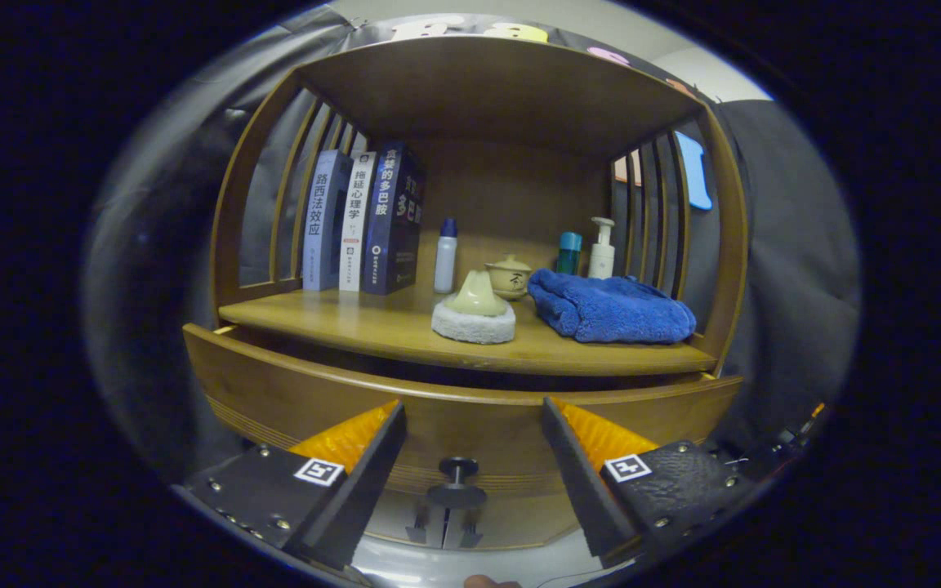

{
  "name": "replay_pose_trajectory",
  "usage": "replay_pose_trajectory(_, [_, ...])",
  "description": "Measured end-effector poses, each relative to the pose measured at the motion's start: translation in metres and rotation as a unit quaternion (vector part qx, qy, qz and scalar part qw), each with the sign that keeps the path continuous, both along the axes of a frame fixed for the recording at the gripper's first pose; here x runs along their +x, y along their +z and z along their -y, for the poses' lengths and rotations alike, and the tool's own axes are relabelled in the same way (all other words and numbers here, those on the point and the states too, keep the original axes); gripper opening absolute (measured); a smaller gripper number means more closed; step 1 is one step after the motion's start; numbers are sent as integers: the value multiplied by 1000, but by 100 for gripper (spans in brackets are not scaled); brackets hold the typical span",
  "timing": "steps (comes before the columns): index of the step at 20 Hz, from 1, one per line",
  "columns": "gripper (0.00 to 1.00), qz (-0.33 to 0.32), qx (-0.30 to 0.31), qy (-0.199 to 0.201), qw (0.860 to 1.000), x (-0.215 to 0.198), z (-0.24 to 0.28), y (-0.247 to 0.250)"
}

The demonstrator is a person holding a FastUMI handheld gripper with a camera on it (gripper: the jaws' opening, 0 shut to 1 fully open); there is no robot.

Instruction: Pull open the drawer, take out the items inside it, and place them on the countertop above the cabinet.

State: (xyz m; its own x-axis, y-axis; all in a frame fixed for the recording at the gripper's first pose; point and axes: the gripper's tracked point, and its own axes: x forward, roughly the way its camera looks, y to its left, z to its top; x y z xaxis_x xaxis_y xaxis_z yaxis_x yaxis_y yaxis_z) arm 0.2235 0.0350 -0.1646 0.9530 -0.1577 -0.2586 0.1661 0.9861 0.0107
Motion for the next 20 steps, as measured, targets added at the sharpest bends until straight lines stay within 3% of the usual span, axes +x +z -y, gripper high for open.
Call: replay_pose_trajectory(20, [100, 5, -1, -8, 1000, 28, 2, -4])
